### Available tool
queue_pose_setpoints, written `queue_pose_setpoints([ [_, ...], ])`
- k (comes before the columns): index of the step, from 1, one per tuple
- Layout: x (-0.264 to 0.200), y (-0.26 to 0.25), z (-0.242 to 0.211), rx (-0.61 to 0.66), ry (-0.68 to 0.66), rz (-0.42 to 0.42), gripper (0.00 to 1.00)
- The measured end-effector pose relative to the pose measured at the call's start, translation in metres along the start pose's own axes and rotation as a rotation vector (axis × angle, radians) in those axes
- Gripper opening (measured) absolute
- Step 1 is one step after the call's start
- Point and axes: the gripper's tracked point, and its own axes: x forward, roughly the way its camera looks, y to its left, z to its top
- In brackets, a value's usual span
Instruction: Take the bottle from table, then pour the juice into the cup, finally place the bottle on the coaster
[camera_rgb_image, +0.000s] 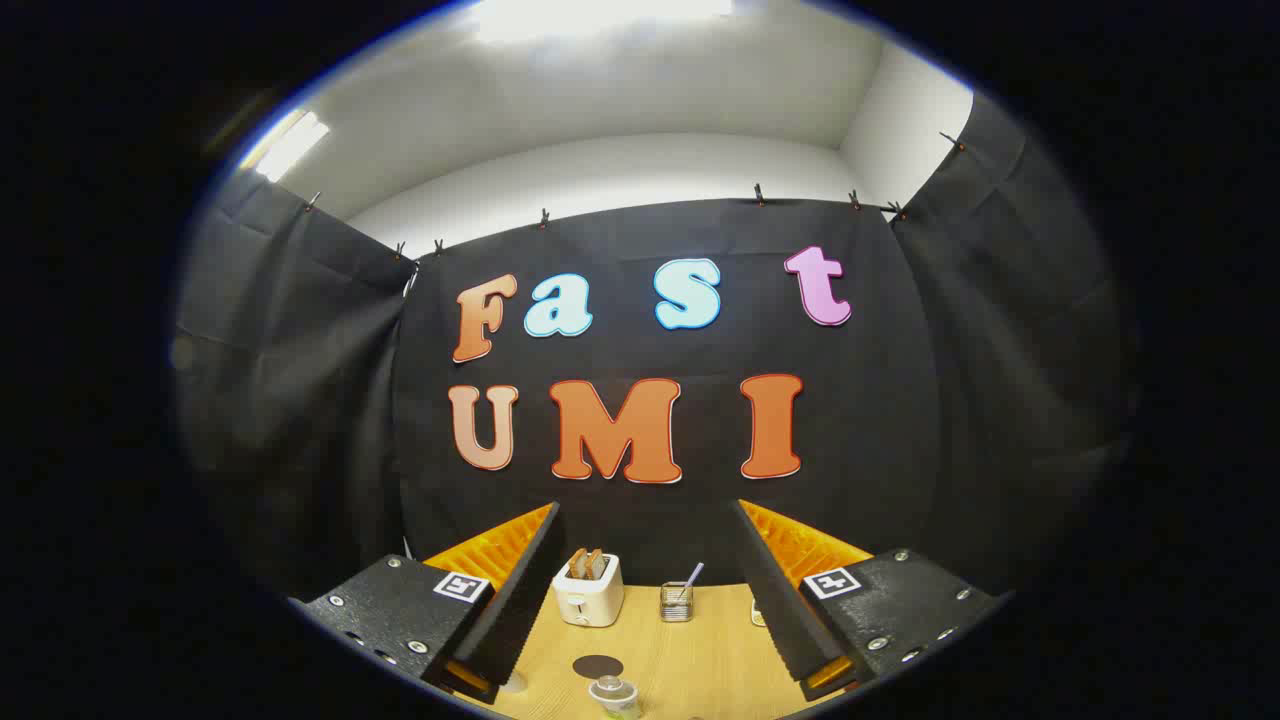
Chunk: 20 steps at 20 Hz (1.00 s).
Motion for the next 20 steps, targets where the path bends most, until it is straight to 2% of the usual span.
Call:
queue_pose_setpoints([
  [20, 0.002, 0.0, -0.017, -0.001, -0.009, 0.013, 0.98],
])
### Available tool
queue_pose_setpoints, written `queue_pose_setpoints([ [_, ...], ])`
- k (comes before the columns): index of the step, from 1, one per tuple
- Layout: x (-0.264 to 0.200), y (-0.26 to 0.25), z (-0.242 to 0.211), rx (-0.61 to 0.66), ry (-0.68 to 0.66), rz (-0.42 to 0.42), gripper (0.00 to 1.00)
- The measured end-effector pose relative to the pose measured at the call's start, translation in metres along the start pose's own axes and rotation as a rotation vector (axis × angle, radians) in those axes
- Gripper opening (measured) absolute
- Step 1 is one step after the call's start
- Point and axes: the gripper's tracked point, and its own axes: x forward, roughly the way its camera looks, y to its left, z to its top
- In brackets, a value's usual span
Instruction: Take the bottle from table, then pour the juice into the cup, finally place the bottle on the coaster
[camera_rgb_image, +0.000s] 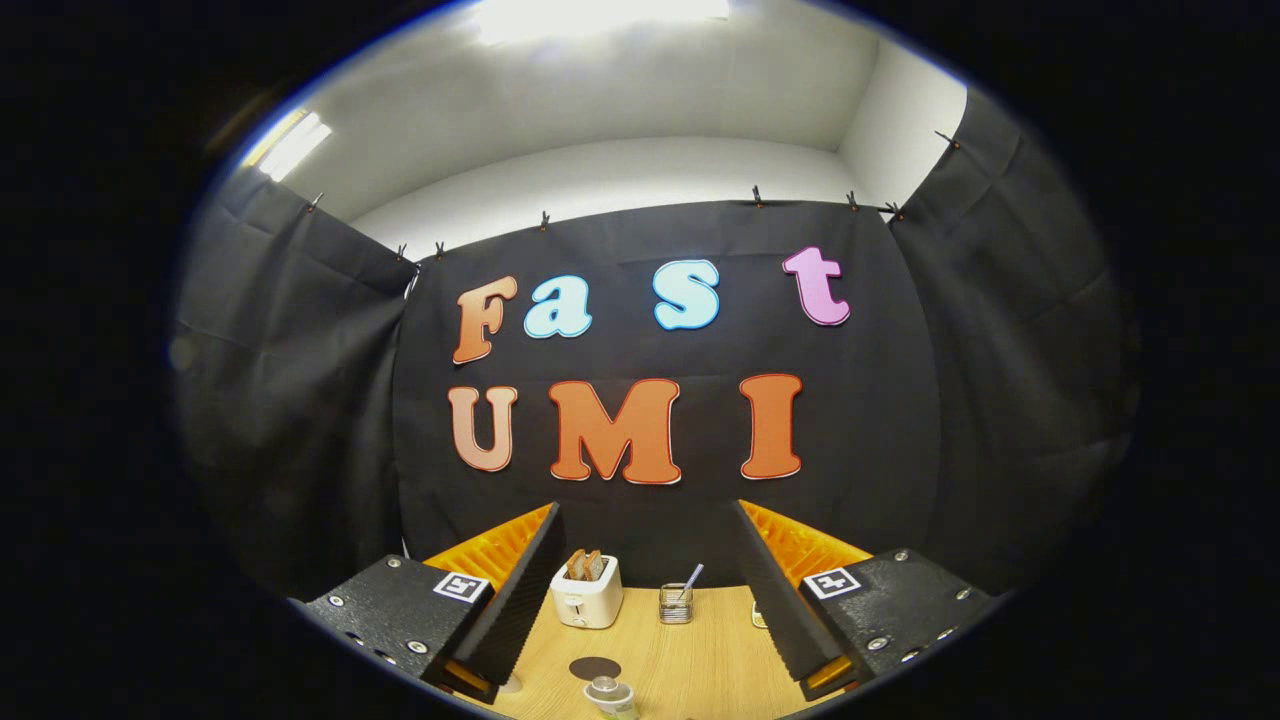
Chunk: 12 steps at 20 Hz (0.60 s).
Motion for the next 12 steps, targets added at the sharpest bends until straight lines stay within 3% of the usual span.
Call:
queue_pose_setpoints([
  [12, 0.002, 0.012, -0.069, -0.005, -0.003, 0.067, 0.98],
])
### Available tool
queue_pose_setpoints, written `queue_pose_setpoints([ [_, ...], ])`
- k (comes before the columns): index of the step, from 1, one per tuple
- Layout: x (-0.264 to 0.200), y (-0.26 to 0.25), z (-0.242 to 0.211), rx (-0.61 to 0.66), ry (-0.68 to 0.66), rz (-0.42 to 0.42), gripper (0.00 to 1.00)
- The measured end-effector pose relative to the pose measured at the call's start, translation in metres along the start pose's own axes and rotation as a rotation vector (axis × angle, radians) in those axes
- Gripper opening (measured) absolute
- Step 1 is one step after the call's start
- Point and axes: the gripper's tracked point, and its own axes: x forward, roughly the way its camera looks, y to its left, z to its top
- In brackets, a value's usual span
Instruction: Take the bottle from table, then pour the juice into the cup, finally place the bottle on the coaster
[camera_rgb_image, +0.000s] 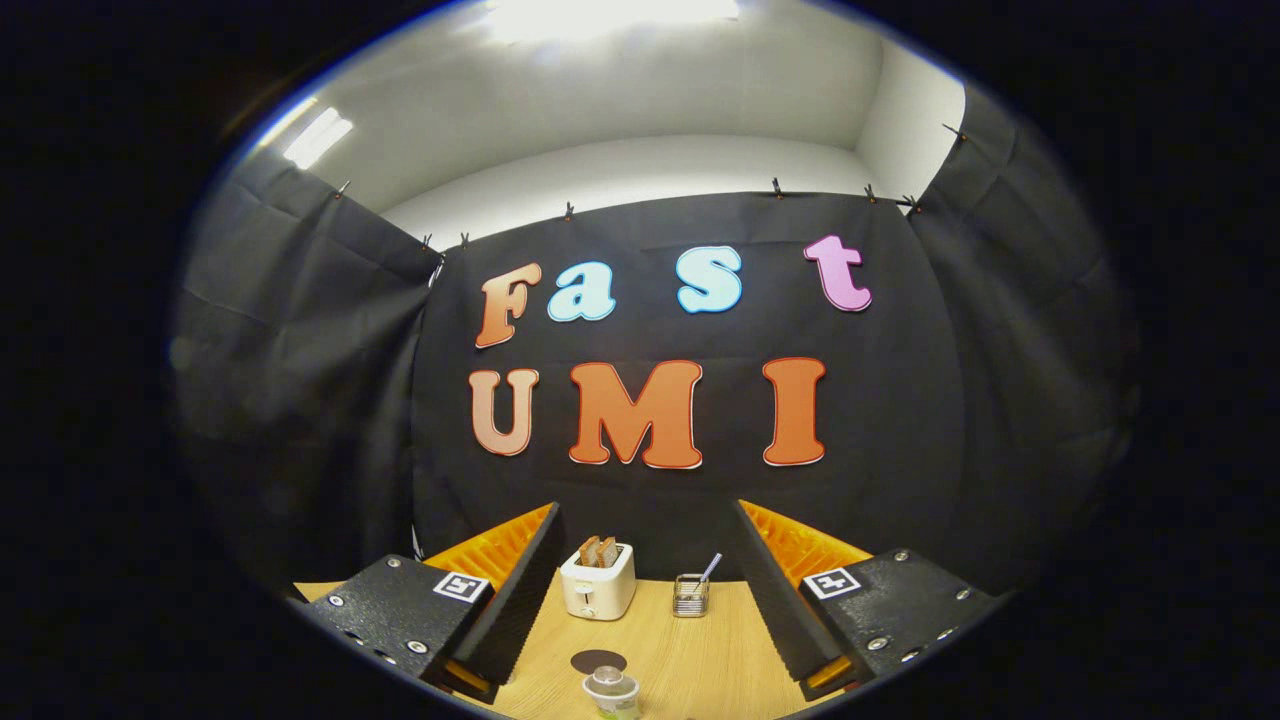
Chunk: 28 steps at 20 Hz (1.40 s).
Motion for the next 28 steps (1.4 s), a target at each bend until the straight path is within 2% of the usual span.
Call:
queue_pose_setpoints([
  [6, 0.003, 0.004, -0.064, -0.035, -0.004, 0.006, 0.98],
  [11, -0.002, 0.027, -0.111, -0.008, 0.031, 0.057, 0.99],
  [17, -0.006, 0.039, -0.196, 0.022, 0.165, 0.062, 0.99],
  [28, -0.005, 0.035, -0.307, 0.123, 0.358, 0.011, 0.99],
])
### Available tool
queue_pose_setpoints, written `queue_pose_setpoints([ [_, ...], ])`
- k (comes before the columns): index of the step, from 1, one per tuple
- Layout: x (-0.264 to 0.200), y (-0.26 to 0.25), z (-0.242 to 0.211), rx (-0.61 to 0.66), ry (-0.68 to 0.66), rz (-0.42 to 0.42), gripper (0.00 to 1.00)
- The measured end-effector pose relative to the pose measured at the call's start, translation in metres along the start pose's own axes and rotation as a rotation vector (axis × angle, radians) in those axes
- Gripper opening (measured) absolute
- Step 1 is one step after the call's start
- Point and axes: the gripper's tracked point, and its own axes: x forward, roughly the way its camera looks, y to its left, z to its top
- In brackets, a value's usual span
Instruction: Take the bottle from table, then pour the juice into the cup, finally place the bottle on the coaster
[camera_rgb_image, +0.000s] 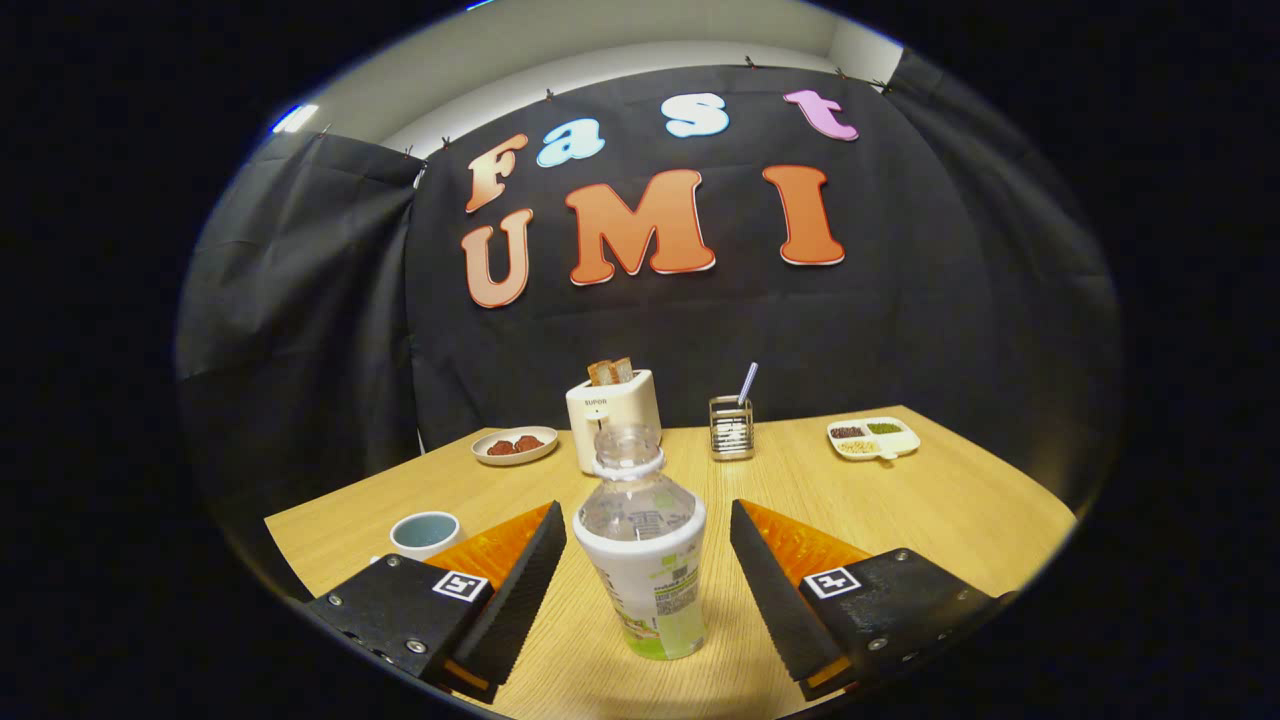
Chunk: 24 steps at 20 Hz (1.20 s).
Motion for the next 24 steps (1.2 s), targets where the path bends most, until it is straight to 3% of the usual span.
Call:
queue_pose_setpoints([
  [6, 0.01, -0.005, -0.034, 0.085, 0.085, -0.001, 0.94],
  [11, 0.015, -0.004, -0.058, 0.056, 0.14, -0.03, 0.79],
  [17, 0.018, -0.006, -0.053, -0.009, 0.107, -0.092, 0.62],
  [19, 0.019, -0.001, -0.047, 0.001, 0.101, -0.079, 0.58],
  [24, 0.025, 0.014, -0.021, -0.134, 0.059, -0.093, 0.55],
])
